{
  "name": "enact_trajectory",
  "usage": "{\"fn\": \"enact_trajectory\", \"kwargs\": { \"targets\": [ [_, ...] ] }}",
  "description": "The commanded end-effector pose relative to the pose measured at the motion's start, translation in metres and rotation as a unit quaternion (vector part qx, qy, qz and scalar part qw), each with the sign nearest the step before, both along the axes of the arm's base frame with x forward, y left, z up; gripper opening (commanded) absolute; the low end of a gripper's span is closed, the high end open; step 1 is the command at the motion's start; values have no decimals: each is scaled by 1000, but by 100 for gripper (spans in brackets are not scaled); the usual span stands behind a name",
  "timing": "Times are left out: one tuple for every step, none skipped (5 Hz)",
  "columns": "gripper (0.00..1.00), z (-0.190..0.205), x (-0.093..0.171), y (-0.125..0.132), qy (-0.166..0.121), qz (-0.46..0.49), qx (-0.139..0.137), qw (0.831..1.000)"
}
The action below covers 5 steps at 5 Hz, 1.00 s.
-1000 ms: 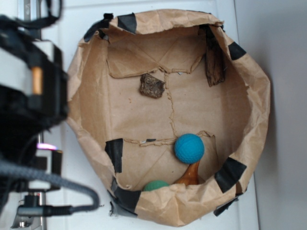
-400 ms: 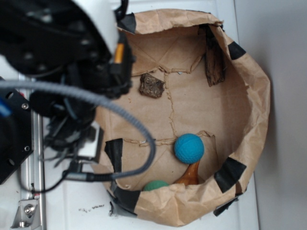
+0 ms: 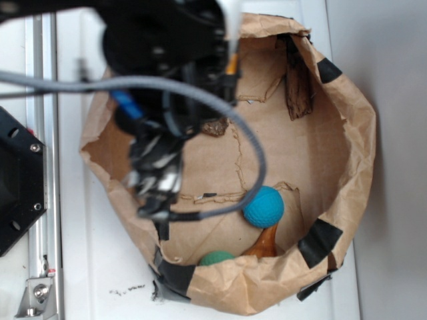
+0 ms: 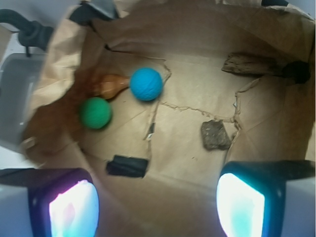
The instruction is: Grab the green ball.
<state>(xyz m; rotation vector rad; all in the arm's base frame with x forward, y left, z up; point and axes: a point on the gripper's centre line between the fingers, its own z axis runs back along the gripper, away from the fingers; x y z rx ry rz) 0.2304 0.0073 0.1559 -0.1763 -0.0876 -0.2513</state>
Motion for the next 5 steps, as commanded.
{"fn": "enact_trajectory", "kwargs": {
  "targets": [
    [100,-30,19,-11,-29,-55,-39,997],
    [100,-37,6,-24,-106,-109,-52,987],
    [100,-37,6,-24,-106,-109,-52,987],
    [100,-37,6,-24,-106,-109,-52,987],
    [100,-37,6,-24,-106,-109,-52,987]
  ]
}}
